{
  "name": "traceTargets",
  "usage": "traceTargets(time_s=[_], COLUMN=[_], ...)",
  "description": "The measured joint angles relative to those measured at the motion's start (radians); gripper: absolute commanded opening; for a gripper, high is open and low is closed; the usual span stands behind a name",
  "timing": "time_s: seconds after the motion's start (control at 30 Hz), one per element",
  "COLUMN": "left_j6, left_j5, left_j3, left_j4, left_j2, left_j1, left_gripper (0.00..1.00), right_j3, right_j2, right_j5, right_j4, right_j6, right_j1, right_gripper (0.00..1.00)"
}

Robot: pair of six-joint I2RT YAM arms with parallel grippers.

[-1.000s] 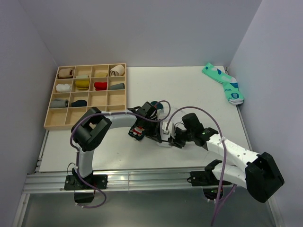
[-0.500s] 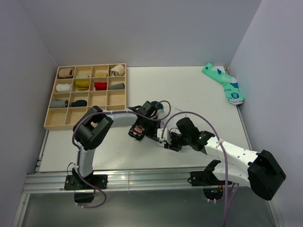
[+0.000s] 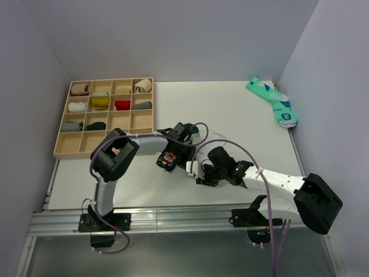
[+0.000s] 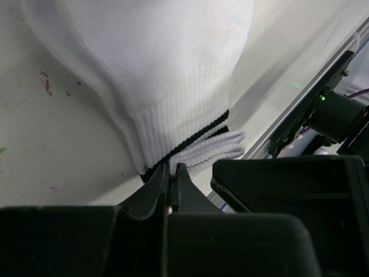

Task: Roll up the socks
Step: Roll the sock at the center of the board.

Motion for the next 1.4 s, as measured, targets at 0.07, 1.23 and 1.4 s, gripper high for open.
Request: traceTargets(time_s=[0.07,1.23,1.4], left_j6=[0.006,0.032,0.033], left_j5=[0.002,0.03,0.029], left_j3=[0.006,0.047,0.05], left_j4=[-0.006,-0.053,-0.057], left_j2=[0.003,0.032,0.033], left_j1=[0.001,0.005,0.005], left_gripper=[0.0,0.0,0.0], right_j3=[0.0,0.008,0.008], right_j2=[0.017,0.052,0.084], right_j5=[0.016,0.134,0.142], right_j4=[0.003,0.032,0.033], right_j6=[-0.001,-0.053,-0.056], right_j1=[0.002,0.014,0.014], right_gripper=[0.43,0.52,0.56])
